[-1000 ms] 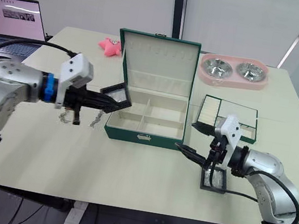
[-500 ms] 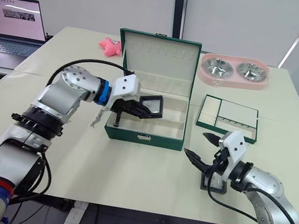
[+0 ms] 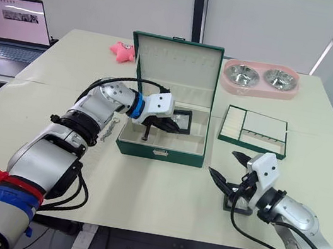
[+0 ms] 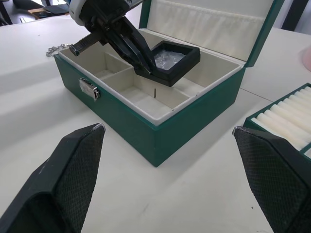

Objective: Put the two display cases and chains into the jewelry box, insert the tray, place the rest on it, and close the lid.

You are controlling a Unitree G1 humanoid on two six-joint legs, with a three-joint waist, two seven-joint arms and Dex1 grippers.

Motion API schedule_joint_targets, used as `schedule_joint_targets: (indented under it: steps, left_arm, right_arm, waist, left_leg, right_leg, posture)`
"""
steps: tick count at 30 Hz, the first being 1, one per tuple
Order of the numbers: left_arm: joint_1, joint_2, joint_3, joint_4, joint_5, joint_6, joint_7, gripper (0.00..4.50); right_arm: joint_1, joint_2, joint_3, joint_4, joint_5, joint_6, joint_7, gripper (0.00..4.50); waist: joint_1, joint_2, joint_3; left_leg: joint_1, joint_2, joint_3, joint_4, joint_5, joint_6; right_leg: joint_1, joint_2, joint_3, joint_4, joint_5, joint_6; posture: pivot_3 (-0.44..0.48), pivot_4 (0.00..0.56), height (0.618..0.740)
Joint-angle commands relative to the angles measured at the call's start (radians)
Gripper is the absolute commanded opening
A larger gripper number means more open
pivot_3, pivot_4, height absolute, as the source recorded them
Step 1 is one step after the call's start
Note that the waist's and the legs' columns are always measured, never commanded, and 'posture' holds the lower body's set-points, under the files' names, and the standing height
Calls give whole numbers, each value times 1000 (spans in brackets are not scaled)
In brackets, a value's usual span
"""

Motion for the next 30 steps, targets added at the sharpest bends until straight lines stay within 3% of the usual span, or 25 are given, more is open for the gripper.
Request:
schedule_joint_targets:
  steps: [1,30]
  left_arm:
    - [-42,-15,26,46,21,-45,36,23]
    - [-47,-41,46,171,131,-147,125,23]
  right_arm:
    - [12,2,-18,-54,7,0,-16,4500]
    - [44,3,-24,-103,23,29,-54,4500]
  waist:
    - [0,0,0]
    - [-1,0,0]
  left_leg:
    - [0,0,0,0,0,0]
    - [1,0,0,0,0,0]
  right_leg:
    - [0,0,0,0,0,0]
    - [1,0,0,1,0,0]
  posture:
    - [0,150,740]
    - [0,150,740]
